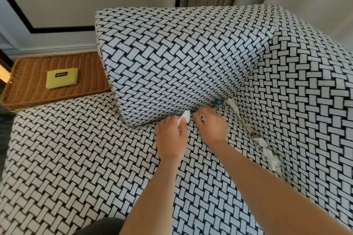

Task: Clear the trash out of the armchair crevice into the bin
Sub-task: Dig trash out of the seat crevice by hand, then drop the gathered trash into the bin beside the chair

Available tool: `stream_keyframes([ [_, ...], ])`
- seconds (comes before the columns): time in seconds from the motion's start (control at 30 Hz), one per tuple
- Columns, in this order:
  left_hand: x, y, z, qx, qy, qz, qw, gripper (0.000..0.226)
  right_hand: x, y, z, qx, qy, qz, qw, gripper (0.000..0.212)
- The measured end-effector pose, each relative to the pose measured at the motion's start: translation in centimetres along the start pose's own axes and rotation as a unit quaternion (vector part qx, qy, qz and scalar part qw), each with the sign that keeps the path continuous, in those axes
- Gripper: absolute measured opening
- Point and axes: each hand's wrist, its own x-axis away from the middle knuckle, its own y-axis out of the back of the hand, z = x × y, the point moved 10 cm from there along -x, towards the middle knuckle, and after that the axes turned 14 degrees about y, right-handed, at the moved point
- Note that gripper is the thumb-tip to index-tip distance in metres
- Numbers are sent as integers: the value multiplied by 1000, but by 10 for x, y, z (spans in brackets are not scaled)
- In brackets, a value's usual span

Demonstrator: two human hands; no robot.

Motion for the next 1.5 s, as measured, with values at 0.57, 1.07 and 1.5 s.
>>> stream_keyframes([
  [0.57,38,46,52,144,206,267,930,27,71,5,55,-28,-68,100,992,19],
  [1.07,53,207,183,100,273,160,943,23,68,-46,228,-229,-43,279,931,41],
  [1.5,107,312,369,54,456,-3,889,33,113,-127,440,-256,54,418,870,18],
])
